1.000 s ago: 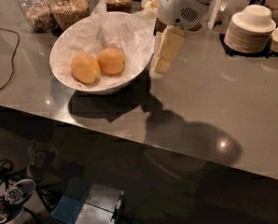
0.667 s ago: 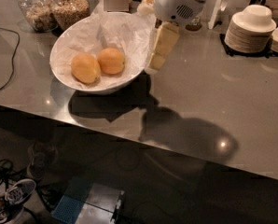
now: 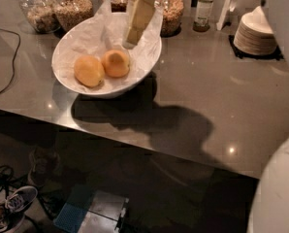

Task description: Pick orange from white bowl

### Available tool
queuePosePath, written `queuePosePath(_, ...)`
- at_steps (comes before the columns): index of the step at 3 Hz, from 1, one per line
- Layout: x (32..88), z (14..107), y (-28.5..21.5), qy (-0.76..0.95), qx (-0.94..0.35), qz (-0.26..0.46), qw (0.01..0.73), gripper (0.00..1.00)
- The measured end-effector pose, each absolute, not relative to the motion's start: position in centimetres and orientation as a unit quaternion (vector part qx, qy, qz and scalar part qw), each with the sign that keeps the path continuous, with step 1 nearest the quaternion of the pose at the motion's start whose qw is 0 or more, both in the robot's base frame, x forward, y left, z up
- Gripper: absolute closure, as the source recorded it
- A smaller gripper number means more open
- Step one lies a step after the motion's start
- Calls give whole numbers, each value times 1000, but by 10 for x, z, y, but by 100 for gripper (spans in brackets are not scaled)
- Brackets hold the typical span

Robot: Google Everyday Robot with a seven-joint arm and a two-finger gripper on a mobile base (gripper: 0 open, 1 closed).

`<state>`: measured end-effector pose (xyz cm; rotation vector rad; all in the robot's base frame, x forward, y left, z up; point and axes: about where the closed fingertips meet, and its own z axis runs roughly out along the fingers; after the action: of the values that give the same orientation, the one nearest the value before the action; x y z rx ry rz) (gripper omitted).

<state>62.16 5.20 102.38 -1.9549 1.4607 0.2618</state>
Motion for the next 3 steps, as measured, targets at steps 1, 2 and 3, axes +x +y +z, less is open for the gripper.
queuePosePath(1,636,1021,81,547,-762,115,328,0)
queuePosePath(2,645,999,91,552,-766,132,302,0)
queuePosePath(3,653,974,88,569,-761,141,279,0)
